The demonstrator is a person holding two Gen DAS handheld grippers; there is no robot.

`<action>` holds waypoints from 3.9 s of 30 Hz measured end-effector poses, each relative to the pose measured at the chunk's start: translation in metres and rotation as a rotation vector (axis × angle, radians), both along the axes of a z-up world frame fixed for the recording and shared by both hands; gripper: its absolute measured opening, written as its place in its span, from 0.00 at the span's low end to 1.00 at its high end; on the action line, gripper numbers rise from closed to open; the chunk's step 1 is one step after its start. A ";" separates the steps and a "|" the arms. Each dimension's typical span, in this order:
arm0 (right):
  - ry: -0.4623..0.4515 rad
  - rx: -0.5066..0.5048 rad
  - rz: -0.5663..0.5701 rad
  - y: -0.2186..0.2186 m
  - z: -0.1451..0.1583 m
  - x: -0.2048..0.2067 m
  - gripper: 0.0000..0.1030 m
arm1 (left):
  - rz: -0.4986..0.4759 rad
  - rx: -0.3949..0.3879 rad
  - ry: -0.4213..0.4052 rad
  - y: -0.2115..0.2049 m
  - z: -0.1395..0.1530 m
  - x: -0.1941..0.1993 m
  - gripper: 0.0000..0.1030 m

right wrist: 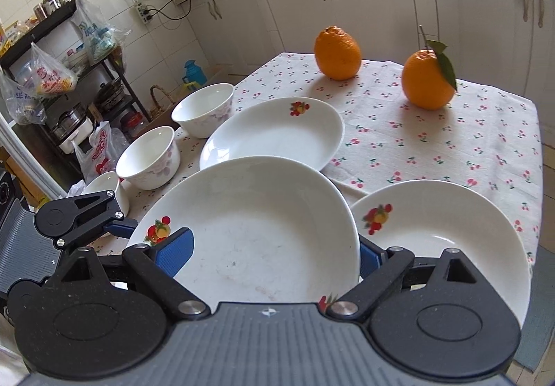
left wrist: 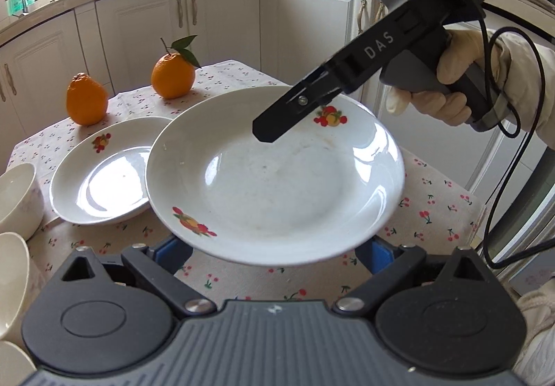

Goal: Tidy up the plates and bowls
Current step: 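Lift the large plate with the right gripper and lower it onto the stained plate, then open the right gripper and pull it back from the stacked plates, then move the right gripper toward the next white plate beside the bowls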

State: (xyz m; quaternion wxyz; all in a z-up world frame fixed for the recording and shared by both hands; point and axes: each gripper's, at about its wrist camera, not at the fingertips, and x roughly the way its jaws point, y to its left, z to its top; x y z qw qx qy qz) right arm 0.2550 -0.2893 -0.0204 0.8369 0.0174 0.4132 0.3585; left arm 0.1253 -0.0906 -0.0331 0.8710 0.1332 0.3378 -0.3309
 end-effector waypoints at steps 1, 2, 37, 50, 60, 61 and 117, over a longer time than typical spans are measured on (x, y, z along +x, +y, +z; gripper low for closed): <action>-0.002 -0.002 -0.011 -0.004 0.000 0.000 0.94 | -0.013 0.001 0.000 -0.005 -0.001 0.002 0.96; -0.004 -0.005 -0.023 -0.010 0.000 0.000 0.94 | -0.024 0.003 -0.002 -0.009 -0.001 0.005 0.96; 0.002 0.003 -0.245 -0.094 -0.021 0.018 0.95 | -0.146 0.010 0.043 -0.080 -0.017 0.059 0.96; 0.023 -0.006 -0.283 -0.102 -0.027 0.011 0.95 | -0.140 0.015 0.049 -0.082 -0.024 0.071 0.96; 0.026 -0.025 -0.313 -0.106 -0.025 0.001 0.95 | -0.134 0.006 0.039 -0.082 -0.028 0.076 0.98; 0.025 -0.028 -0.316 -0.105 -0.024 0.000 0.95 | -0.133 0.005 0.039 -0.082 -0.028 0.076 0.98; -0.140 -0.143 -0.285 0.013 -0.003 -0.085 1.00 | 0.476 -0.009 -0.013 0.036 -0.036 0.057 0.98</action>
